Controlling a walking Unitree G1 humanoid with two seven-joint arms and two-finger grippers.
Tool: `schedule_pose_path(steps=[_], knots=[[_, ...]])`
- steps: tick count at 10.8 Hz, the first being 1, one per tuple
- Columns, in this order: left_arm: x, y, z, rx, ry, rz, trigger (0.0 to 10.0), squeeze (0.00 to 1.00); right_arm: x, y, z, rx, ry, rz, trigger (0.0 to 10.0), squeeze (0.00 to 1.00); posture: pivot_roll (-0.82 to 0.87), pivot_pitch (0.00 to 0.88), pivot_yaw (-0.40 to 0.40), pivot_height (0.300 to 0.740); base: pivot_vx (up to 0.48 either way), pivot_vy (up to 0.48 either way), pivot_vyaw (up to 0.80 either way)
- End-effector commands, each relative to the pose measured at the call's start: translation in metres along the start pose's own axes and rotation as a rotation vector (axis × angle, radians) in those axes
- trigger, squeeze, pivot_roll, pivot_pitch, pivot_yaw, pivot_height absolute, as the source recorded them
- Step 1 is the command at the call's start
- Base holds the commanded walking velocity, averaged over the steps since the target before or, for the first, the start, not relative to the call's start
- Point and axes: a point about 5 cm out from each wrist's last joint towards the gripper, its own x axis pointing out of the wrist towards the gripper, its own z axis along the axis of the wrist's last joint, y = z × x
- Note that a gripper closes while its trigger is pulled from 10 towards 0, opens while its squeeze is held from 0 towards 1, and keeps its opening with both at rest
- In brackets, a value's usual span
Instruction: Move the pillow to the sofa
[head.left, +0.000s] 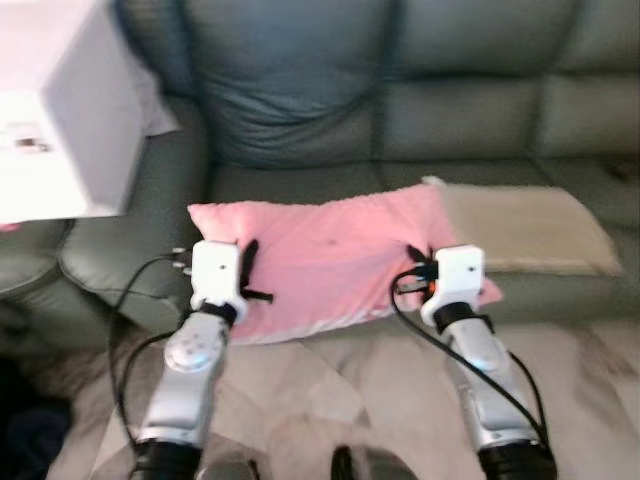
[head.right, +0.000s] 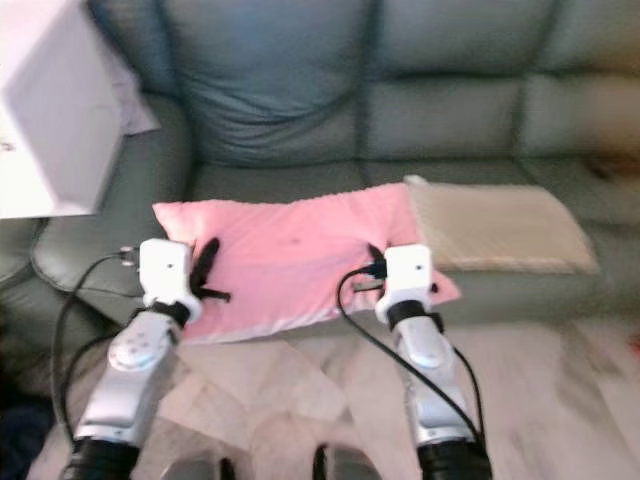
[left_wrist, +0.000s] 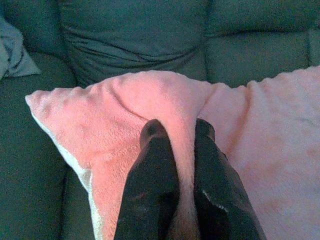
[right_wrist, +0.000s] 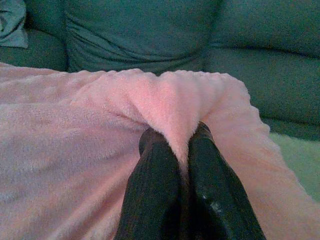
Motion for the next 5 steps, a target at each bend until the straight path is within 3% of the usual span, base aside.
schedule_pose_path(steps=[1, 5], knots=[[0.0009, -0.0003, 0.0035, 0.008, -0.008, -0.008, 10.0, 0.00, 0.0015, 0.0014, 0.0069, 0.003, -0.031, 0.002, 10.0, 0.00, -0.05, 0.116, -0.032, 0.740, 0.382, 0.000, 0.00], [0.0015, -0.0012, 0.0035, 0.011, -0.006, -0.008, 10.0, 0.00, 0.0012, 0.0009, 0.0066, -0.003, -0.030, 0.005, 10.0, 0.00, -0.05, 0.117, -0.033, 0.740, 0.375, 0.000, 0.00]])
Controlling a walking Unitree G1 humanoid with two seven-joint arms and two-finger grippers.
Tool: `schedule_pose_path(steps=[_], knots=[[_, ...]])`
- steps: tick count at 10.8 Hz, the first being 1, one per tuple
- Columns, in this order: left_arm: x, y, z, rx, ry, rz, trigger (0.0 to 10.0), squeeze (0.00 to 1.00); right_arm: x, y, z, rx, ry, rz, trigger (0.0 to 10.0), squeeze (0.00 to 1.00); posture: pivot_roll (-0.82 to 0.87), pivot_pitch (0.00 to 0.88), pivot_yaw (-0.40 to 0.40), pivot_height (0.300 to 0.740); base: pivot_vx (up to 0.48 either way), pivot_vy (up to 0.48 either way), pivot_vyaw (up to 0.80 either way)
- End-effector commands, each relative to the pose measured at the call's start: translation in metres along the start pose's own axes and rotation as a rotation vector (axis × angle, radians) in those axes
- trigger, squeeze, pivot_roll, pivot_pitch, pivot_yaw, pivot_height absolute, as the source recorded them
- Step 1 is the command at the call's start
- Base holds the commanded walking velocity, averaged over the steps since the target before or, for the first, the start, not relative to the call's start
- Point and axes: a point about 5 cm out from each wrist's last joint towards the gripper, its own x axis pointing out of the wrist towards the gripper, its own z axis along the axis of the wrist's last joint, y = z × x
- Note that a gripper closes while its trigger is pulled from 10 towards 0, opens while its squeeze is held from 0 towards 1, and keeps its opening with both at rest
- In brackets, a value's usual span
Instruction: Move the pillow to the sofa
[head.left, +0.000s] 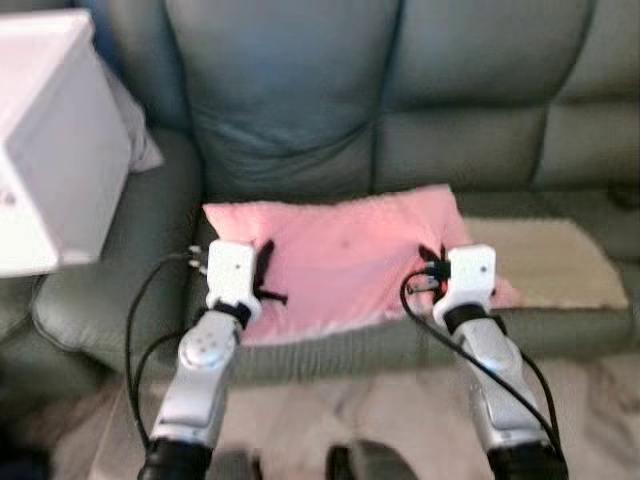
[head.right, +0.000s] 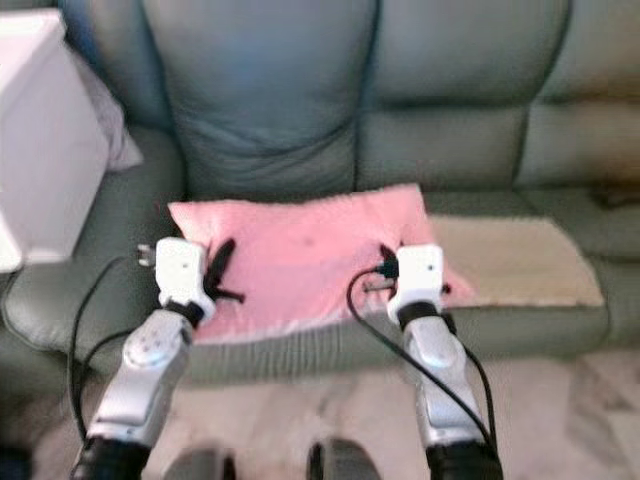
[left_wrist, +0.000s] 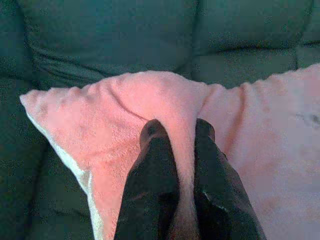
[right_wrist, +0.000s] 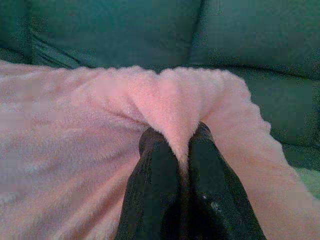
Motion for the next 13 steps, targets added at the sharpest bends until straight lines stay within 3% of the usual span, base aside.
schedule_pose_path(steps=[1, 3, 9, 13], knots=[[-0.001, 0.004, 0.001, 0.013, -0.004, 0.011, 10.0, 0.00, 0.002, 0.006, 0.005, 0.004, -0.026, 0.019, 10.0, 0.00, -0.05, 0.117, -0.033, 0.740, 0.345, 0.000, 0.00], [-0.001, 0.003, 0.001, 0.014, -0.004, 0.014, 10.0, 0.00, 0.002, 0.006, 0.005, 0.003, -0.025, 0.020, 10.0, 0.00, -0.05, 0.117, -0.033, 0.740, 0.339, 0.000, 0.00], [-0.011, 0.016, -0.012, 0.075, 0.034, 0.116, 10.0, 0.00, 0.000, 0.009, 0.002, 0.005, -0.015, 0.030, 10.0, 0.00, -0.04, 0.126, -0.035, 0.736, 0.000, 0.000, 0.00], [-0.010, 0.018, -0.011, 0.080, 0.037, 0.135, 10.0, 0.00, 0.000, 0.009, 0.002, 0.009, -0.015, 0.032, 10.0, 0.00, -0.04, 0.126, -0.034, 0.666, 0.000, 0.000, 0.00]])
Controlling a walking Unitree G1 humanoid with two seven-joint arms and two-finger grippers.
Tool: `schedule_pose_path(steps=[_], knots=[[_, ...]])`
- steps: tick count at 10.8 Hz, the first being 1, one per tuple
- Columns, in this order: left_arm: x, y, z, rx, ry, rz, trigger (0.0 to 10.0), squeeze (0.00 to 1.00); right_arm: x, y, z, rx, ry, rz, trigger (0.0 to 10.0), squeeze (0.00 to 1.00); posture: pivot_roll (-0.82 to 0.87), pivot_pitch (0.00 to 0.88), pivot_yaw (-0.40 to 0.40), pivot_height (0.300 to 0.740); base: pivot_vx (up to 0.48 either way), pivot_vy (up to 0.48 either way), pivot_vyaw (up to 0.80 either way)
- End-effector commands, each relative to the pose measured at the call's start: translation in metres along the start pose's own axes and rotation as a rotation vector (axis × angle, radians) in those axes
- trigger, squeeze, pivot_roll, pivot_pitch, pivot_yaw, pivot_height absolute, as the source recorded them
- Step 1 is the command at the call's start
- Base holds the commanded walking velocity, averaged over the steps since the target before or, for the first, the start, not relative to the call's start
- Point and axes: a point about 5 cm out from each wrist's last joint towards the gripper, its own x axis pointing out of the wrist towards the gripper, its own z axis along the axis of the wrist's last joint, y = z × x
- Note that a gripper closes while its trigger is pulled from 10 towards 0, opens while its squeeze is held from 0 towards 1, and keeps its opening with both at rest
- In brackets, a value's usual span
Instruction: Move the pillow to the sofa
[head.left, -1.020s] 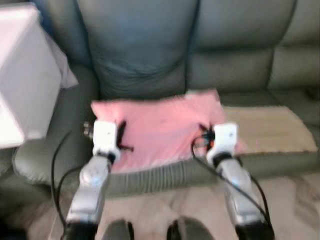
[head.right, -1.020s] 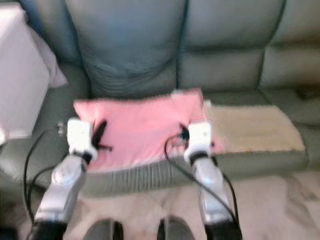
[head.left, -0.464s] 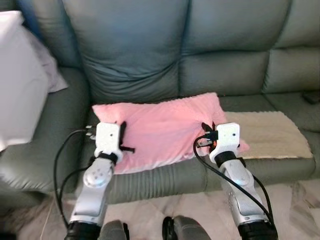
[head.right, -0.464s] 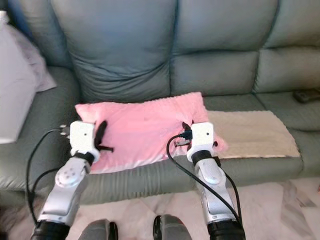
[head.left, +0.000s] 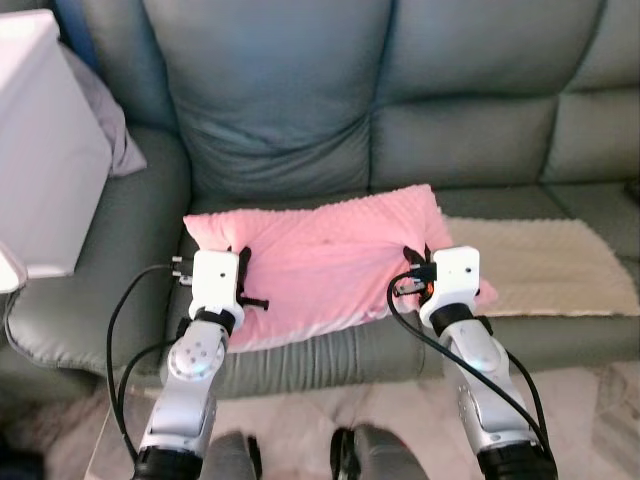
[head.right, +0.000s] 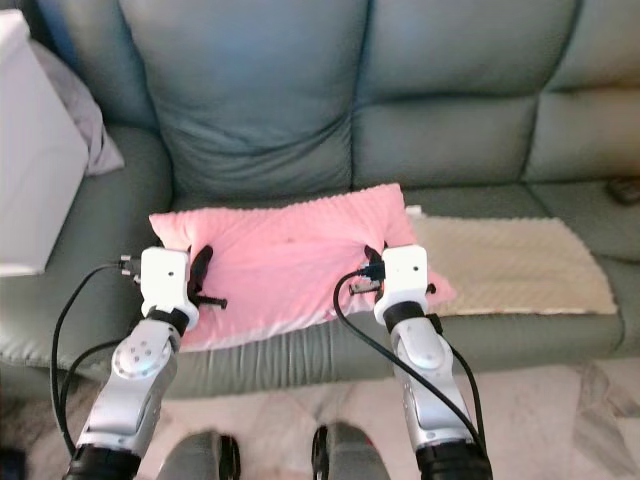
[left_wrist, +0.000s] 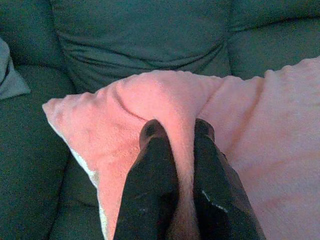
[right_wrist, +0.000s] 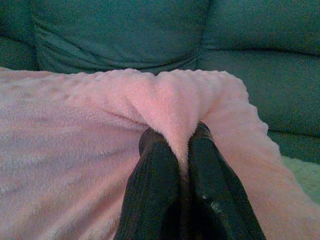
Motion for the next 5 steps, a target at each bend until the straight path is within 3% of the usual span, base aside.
schedule_pose_path(steps=[1, 5], knots=[[-0.0005, 0.0020, -0.0008, 0.010, 0.003, 0.012, 10.0, 0.00, -0.0002, -0.0015, 0.0043, -0.003, -0.024, -0.002, 10.0, 0.00, -0.04, 0.127, -0.033, 0.656, 0.000, 0.000, 0.00], [0.0013, 0.0015, 0.0037, 0.019, -0.016, 0.021, 10.0, 0.00, -0.0004, -0.0002, 0.0041, 0.002, -0.028, 0.003, 10.0, 0.00, -0.04, 0.127, -0.031, 0.633, 0.000, 0.000, 0.00]])
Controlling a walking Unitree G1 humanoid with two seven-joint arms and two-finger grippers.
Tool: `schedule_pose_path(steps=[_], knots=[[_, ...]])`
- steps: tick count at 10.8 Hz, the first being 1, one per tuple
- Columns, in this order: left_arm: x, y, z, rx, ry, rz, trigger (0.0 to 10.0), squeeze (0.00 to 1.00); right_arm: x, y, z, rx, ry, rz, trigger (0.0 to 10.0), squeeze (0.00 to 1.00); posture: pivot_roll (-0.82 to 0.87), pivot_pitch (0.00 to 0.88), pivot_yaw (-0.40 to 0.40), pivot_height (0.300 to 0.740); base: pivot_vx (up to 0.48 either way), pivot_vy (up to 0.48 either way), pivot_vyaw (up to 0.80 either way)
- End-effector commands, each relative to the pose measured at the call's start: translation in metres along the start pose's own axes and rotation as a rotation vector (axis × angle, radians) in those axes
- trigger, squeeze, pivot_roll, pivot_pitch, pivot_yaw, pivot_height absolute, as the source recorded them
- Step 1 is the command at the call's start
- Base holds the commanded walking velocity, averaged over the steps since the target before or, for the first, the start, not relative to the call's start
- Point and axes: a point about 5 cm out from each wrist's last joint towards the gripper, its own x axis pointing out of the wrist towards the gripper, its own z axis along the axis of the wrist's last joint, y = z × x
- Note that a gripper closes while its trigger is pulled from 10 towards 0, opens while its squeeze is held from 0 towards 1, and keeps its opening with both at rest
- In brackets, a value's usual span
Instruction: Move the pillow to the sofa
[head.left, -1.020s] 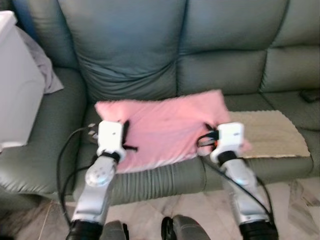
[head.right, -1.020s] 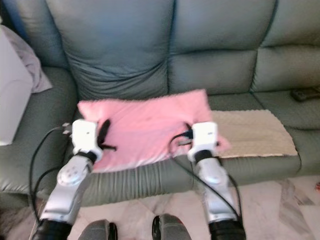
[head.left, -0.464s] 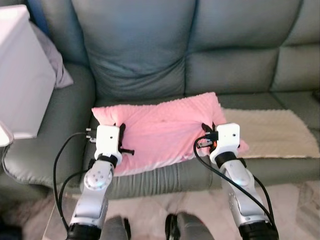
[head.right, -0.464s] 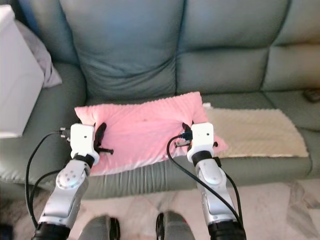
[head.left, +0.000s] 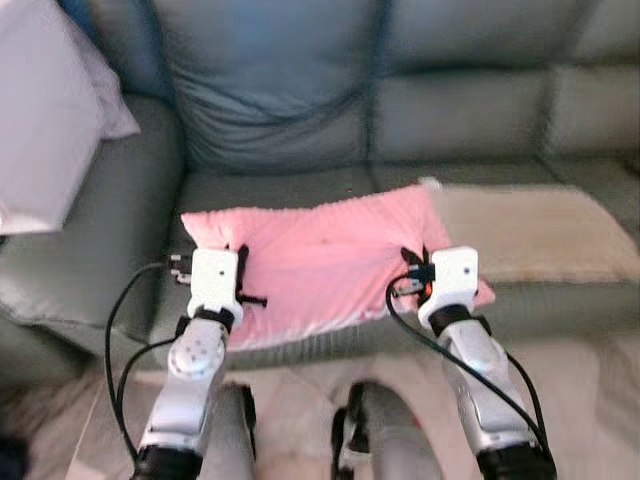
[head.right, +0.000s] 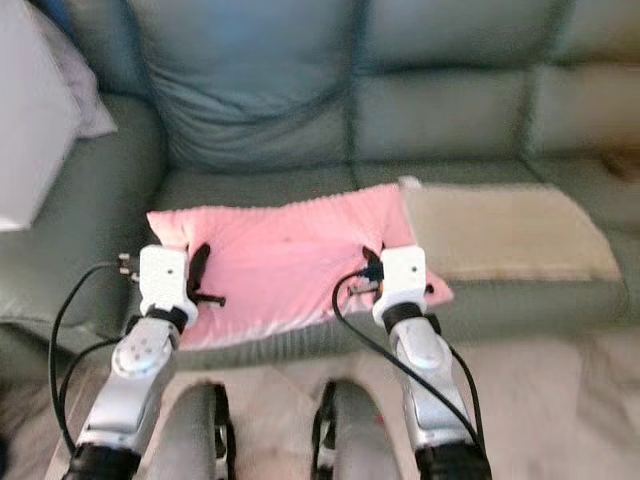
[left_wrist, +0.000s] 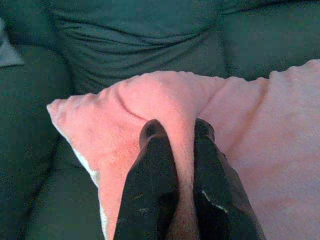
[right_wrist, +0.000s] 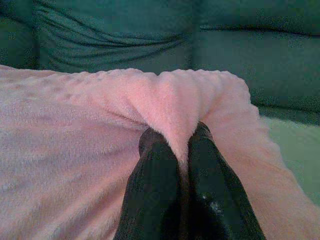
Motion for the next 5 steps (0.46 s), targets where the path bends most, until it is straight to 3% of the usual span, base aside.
schedule_pose_path(steps=[1, 5], knots=[[0.0012, 0.0004, 0.0046, 0.005, -0.020, 0.002, 10.0, 0.00, -0.0002, -0.0026, 0.0043, -0.005, -0.025, -0.012, 10.0, 0.00, -0.04, 0.128, -0.030, 0.633, 0.000, 0.000, 0.00], [0.0035, -0.0007, 0.0103, 0.002, -0.047, 0.000, 10.0, 0.00, -0.0004, -0.0027, 0.0040, -0.004, -0.025, -0.013, 10.0, 0.00, -0.04, 0.132, -0.027, 0.633, 0.000, 0.000, 0.00]])
